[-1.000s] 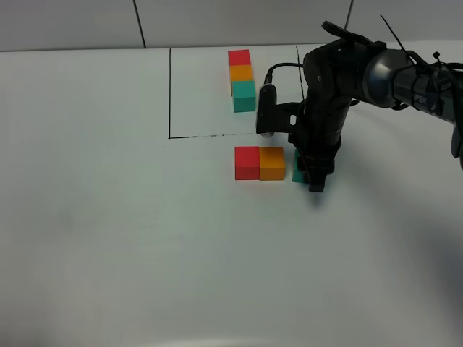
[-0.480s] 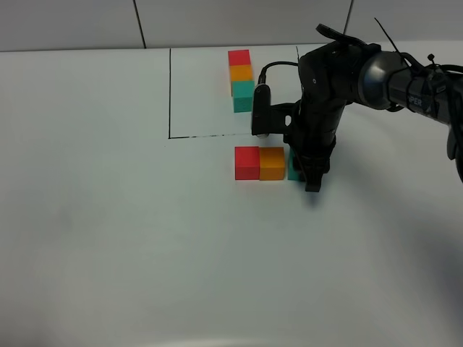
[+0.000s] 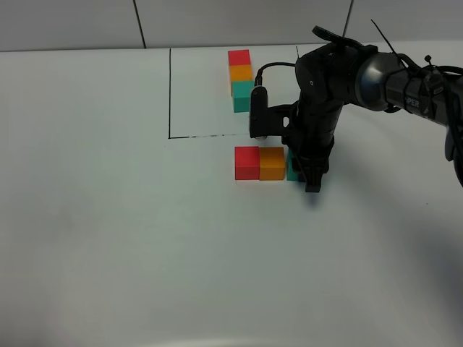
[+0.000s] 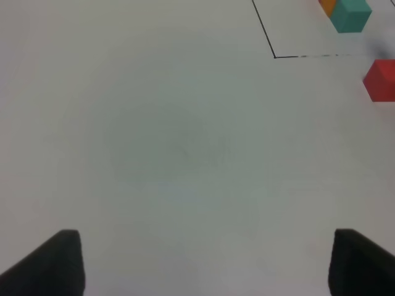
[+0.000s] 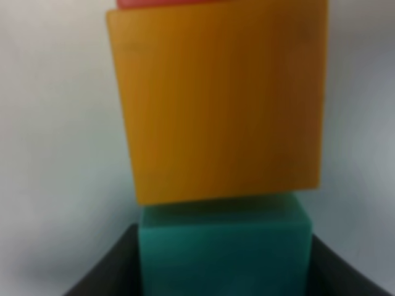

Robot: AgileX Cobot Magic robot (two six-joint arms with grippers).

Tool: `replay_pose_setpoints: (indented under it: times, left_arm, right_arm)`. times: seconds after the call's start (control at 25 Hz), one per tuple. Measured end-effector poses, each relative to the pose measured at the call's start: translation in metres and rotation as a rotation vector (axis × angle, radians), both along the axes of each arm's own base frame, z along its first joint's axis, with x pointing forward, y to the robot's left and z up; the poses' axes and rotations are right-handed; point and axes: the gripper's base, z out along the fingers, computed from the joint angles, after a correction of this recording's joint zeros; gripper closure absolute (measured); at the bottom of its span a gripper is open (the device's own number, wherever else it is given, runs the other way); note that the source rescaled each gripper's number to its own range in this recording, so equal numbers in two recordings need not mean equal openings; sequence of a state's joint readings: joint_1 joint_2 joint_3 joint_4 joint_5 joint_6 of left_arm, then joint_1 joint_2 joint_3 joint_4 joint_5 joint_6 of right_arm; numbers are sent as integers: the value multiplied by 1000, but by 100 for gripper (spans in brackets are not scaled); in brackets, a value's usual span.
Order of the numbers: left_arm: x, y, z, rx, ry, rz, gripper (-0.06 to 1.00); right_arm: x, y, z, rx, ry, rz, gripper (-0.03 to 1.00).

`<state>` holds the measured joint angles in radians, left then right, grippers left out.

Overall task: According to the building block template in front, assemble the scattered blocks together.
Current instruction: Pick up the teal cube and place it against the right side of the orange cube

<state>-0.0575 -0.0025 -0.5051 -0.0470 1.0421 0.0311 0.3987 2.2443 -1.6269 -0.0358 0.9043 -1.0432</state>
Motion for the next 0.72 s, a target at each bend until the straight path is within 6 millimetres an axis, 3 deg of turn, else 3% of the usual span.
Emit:
replay_pose_setpoints:
  times: [0.72]
  left_arm:
    - [0,0,0,0,0,0,21]
  right_arm:
    - [1,4,0,17,-16,18,96]
